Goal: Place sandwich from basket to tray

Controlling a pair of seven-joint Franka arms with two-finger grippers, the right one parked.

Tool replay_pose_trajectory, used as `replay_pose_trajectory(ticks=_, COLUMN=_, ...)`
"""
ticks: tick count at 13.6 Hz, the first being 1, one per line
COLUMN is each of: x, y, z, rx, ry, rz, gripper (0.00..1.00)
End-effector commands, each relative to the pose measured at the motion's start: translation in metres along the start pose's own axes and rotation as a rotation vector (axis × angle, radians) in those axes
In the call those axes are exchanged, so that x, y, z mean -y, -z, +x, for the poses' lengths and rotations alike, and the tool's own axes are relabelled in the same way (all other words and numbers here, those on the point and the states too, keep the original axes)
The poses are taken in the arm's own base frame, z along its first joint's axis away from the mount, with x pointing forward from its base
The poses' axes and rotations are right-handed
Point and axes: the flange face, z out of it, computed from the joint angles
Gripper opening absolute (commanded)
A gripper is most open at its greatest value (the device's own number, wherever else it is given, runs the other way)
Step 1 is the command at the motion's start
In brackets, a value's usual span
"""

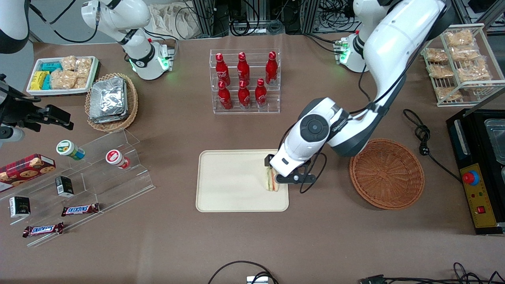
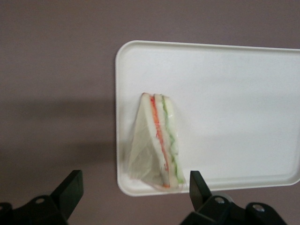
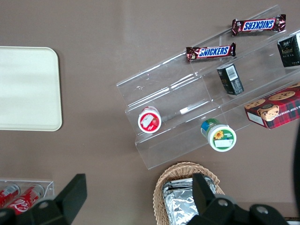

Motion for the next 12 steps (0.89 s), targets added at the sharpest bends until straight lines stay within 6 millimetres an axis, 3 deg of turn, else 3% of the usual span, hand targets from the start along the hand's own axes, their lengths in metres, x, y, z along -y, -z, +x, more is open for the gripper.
replay_pose_trajectory(ticks=1, x=0.053, y=0.04, z=0.006, rx=0.004, ry=0.079, rz=0.044, gripper=1.0)
replay_pose_trajectory(ticks=4, x=0.107, y=0.095, z=-0.017, rx=-0.008, ry=0.158, rz=0.094, gripper=1.0)
replay_pose_trajectory(ticks=6, x=0.135, y=0.125, z=-0.036, rx=0.016, ry=0.159, rz=0.169, gripper=1.0)
replay_pose_trajectory(ticks=8, x=0.164, y=0.144, z=-0.039, rx=0.078, ry=0.2, rz=0.147, gripper=1.0)
replay_pose_trajectory(ticks=12, x=0.176, y=0.161, z=-0.036, rx=0.069, ry=0.212, rz=0.134, gripper=1.0)
